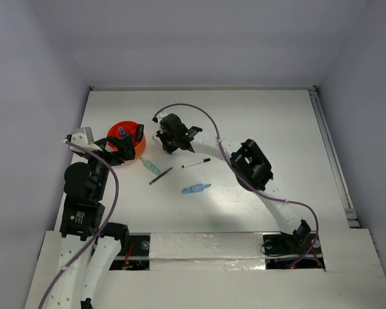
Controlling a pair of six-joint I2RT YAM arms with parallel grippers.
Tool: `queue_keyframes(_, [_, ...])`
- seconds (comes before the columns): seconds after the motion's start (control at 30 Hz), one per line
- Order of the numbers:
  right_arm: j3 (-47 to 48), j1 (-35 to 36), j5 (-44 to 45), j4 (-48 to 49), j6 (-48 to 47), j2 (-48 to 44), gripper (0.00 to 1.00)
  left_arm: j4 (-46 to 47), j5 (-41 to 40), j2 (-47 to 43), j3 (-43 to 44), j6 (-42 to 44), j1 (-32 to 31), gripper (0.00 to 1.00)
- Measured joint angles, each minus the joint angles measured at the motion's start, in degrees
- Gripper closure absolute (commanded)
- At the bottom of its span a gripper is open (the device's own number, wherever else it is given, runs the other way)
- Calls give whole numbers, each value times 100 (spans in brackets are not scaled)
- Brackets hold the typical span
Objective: Sort the stationery into containers
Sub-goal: Pick up the pen from the center of the board.
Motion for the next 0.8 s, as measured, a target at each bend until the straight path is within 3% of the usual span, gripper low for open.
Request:
queue_keyframes(0.17, [-876,13,-116,487,138,-490,100,81,306,243,-4,-83,0,5])
queue_keyframes(0.33, [-2435,33,-348,1043,393,-1674,100,332,953,667,-59,-389,0,15])
queue_keyframes(0.47, [-3340,33,-632,1626,623,-2789,100,627,1480,896,-348,-828,0,15])
queue_keyframes(0.63, [-4205,39,-1029,2527,933,-3884,100,979,1836,1250,-645,-1320,0,16])
queue_keyframes(0.8, [-4666,55,-1377,3003,1196,-4240,100,1366,2116,1845,-804,-1687,0,22])
